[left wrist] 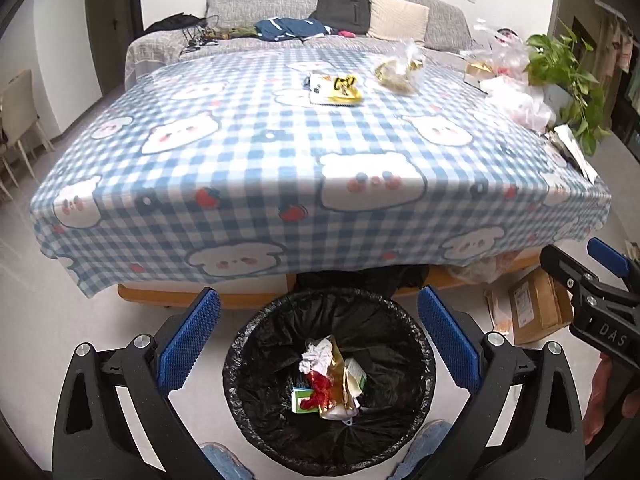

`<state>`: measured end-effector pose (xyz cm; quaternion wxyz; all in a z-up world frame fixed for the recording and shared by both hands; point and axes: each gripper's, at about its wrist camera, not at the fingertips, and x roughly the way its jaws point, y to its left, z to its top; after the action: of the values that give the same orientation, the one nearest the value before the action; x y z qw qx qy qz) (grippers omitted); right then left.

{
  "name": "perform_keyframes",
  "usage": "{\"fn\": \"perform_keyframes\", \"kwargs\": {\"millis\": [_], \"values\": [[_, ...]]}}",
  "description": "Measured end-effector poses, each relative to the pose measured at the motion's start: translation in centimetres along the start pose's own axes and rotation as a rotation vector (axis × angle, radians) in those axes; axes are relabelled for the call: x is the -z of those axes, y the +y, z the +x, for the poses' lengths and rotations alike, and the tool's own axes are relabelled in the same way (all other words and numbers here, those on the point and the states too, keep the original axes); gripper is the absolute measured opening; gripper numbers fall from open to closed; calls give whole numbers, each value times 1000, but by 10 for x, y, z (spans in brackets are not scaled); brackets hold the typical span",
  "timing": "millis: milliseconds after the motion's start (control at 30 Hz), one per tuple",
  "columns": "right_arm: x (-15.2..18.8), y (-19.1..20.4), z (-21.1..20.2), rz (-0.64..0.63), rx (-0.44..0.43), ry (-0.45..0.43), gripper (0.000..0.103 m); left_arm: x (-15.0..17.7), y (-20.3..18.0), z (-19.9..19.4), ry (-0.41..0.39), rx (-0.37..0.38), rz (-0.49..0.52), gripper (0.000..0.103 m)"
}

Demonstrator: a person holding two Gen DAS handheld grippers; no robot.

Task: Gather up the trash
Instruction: 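Withdraw both open tools from the bin back toward the bed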

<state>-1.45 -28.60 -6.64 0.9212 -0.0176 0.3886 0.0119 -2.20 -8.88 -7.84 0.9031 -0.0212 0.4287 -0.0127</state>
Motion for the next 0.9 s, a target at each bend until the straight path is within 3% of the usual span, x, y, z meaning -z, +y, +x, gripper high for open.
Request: {"fn": "perform_keyframes", "kwargs": {"millis": [433,900], "values": [[-47,16,-10,-32,-1,-76,95,-47,7,-10,-55,3,-14,97],[-103,12,-5,-30,22,-94,95,-102,7,-12,-96,10,-20,97]]}}
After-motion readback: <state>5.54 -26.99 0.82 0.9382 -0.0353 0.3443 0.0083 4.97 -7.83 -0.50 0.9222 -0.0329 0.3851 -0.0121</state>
